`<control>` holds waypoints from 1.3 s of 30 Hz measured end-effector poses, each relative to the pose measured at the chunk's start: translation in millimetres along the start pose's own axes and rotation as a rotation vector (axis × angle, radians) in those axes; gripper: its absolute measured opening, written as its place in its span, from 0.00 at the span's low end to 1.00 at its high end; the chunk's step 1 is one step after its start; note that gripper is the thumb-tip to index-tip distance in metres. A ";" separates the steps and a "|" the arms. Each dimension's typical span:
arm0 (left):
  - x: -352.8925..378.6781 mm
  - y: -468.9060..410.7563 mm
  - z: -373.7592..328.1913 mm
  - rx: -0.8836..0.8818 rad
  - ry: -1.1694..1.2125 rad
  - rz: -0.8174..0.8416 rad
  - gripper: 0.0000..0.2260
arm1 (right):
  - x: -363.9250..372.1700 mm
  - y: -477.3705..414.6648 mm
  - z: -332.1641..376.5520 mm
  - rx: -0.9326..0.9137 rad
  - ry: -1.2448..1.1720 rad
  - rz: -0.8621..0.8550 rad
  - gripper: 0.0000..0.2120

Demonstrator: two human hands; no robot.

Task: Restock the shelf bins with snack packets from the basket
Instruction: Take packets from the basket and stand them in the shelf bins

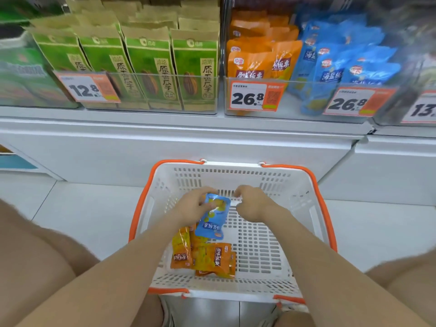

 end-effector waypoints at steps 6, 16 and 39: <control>-13.5 16.5 -28.3 -0.161 0.800 -0.119 0.16 | -45.6 26.1 -0.5 0.146 -0.638 -0.168 0.18; -24.9 52.0 -78.0 -0.058 0.414 0.000 0.26 | -126.6 71.8 54.9 -0.271 -0.280 -0.382 0.16; -82.2 32.3 -369.5 0.712 -0.117 -0.622 0.18 | -356.0 122.2 4.1 -0.216 0.236 -0.836 0.17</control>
Point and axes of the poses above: each hand's wrist, its own y-axis away from the middle knuckle, its own x-axis out of the palm, z = x × y, the point moved 5 cm from there along -y, towards the middle knuckle, and after that the axes turned 4 degrees about -x, right-handed, at the moved point
